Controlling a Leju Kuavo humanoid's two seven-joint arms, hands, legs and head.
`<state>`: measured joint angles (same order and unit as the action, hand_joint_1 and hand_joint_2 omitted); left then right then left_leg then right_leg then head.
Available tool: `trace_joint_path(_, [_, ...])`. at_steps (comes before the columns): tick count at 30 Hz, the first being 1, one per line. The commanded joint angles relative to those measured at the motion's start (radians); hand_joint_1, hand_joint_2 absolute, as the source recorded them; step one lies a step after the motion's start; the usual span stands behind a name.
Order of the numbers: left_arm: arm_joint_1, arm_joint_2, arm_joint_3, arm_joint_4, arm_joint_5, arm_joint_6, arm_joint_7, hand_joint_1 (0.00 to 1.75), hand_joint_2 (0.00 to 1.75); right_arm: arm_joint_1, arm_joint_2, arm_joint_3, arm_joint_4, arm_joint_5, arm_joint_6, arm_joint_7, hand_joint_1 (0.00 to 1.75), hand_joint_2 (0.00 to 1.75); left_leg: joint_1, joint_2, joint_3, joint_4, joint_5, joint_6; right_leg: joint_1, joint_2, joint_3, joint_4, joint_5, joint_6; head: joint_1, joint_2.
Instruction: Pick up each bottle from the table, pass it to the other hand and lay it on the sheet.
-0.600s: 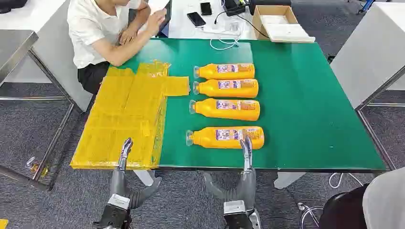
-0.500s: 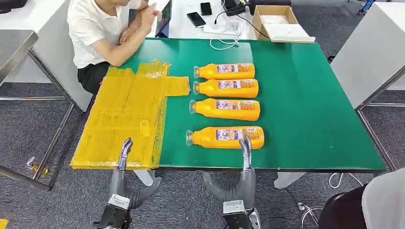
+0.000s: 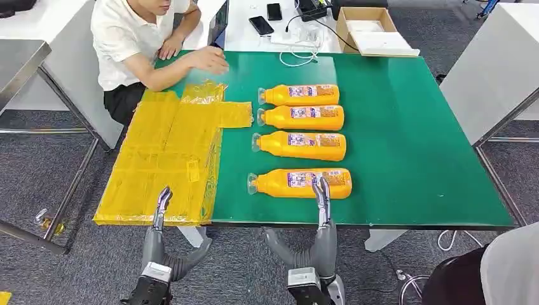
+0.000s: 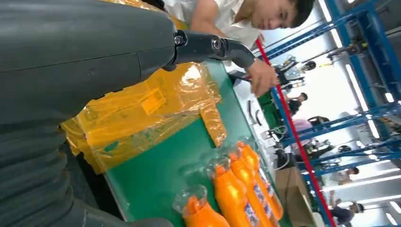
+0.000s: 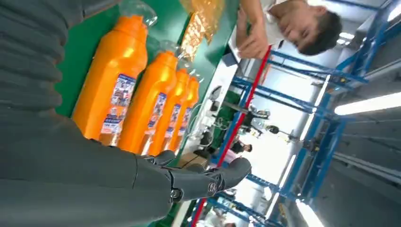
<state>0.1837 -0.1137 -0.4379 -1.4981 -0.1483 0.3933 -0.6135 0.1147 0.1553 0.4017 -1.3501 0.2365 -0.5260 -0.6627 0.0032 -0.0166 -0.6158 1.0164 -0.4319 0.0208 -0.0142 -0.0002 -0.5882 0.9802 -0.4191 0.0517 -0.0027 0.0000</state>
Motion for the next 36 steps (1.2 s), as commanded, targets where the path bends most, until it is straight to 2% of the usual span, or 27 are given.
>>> trace_joint_path(1, [-0.035, 0.022, 0.002, 0.113, -0.032, 0.007, 0.041, 0.0, 1.75, -0.033, -0.044, -0.07, 0.077, 0.063, -0.033, 0.076, 0.0, 1.75, 0.0, 0.002, 0.008, -0.003, -0.001, -0.001, 0.0, 0.0, 0.007, -0.002, -0.001, -0.002, 0.0, 0.0])
trace_joint_path(11, [-0.035, 0.022, 0.002, 0.113, -0.032, 0.007, 0.041, 0.0, 1.75, -0.033, -0.044, -0.07, 0.077, 0.063, -0.033, 0.076, 0.0, 1.75, 0.0, 0.001, 0.006, -0.002, -0.001, -0.001, 0.0, 0.0, 0.005, -0.001, -0.001, -0.002, 0.0, 0.0])
trace_joint_path(12, [-0.034, 0.025, -0.001, 0.106, -0.032, 0.003, 0.046, 0.0, 1.75, -0.037, -0.05, -0.068, 0.09, 0.102, -0.041, 0.107, 0.0, 1.75, 0.0, 0.002, 0.007, -0.002, -0.002, -0.001, 0.0, 0.001, 0.006, -0.001, -0.002, -0.002, 0.0, 0.0])
trace_joint_path(15, [-0.042, 0.026, -0.012, 0.104, -0.032, -0.01, 0.043, 0.0, 1.75, -0.039, -0.078, -0.14, 0.065, 0.151, -0.085, 0.099, 0.0, 1.75, 0.0, 0.0, 0.004, -0.002, -0.001, -0.001, 0.0, -0.001, 0.004, -0.002, -0.001, -0.001, 0.0, 0.0])
trace_joint_path(16, [-0.05, 0.031, -0.019, 0.099, -0.031, -0.02, 0.034, 0.0, 1.75, -0.054, -0.099, -0.184, 0.061, 0.232, -0.139, 0.113, 0.0, 1.75, 0.0, 0.0, 0.003, -0.001, 0.0, 0.0, 0.0, -0.001, 0.003, -0.001, 0.0, -0.001, 0.0, 0.0])
trace_joint_path(17, [-0.055, 0.032, -0.02, 0.098, -0.026, -0.027, 0.034, 0.0, 1.75, -0.067, -0.113, -0.216, 0.06, 0.242, -0.11, 0.135, 0.0, 1.75, 0.0, 0.0, 0.004, -0.001, 0.0, 0.0, 0.0, -0.001, 0.004, -0.002, -0.001, -0.001, 0.0, 0.0])
trace_joint_path(19, [-0.086, 0.035, -0.019, 0.116, -0.02, -0.056, 0.039, 0.0, 1.75, -0.131, -0.147, -0.273, 0.137, 0.279, -0.01, 0.21, 0.0, 1.75, 0.0, 0.0, 0.003, -0.001, 0.0, 0.0, 0.0, -0.001, 0.003, -0.001, 0.0, -0.001, 0.0, 0.0])
trace_joint_path(20, [-0.104, 0.032, -0.015, 0.133, -0.017, -0.07, 0.037, 0.0, 1.75, -0.17, -0.157, -0.293, 0.198, 0.293, 0.021, 0.213, 0.0, 1.75, -0.001, 0.001, 0.005, -0.001, -0.001, 0.0, 0.0, 0.0, 0.005, -0.002, 0.0, -0.001, 0.0, 0.0])
trace_joint_path(24, [-0.156, 0.013, -0.016, 0.202, -0.027, -0.129, 0.02, 0.0, 1.75, -0.297, -0.154, -0.308, 0.476, 0.381, 0.035, 0.151, 0.0, 1.75, -0.001, 0.001, 0.005, -0.002, 0.002, 0.001, -0.001, 0.001, 0.005, -0.003, 0.002, 0.0, 0.0, 0.0])
trace_joint_path(27, [-0.175, -0.003, -0.025, 0.222, -0.03, -0.153, 0.012, 0.0, 1.75, -0.365, -0.149, -0.273, 0.611, 0.444, 0.016, 0.165, 0.0, 1.75, -0.001, 0.003, 0.006, -0.002, 0.002, 0.001, -0.001, 0.001, 0.006, -0.003, 0.005, -0.001, 0.0, 0.0])
trace_joint_path(31, [-0.185, -0.008, -0.034, 0.208, -0.034, -0.174, 0.009, 0.0, 1.75, -0.409, -0.154, -0.236, 0.661, 0.486, 0.027, 0.183, 0.0, 1.75, -0.001, 0.004, 0.006, -0.002, 0.002, 0.001, -0.001, 0.002, 0.006, -0.002, 0.004, -0.002, 0.0, 0.0])
trace_joint_path(36, [-0.187, -0.008, -0.034, 0.21, -0.035, -0.18, 0.01, 0.0, 1.75, -0.414, -0.158, -0.229, 0.662, 0.494, 0.034, 0.189, 0.0, 1.75, -0.001, 0.003, 0.005, -0.001, 0.002, 0.002, -0.001, 0.001, 0.004, -0.001, 0.004, -0.001, 0.0, 0.0])
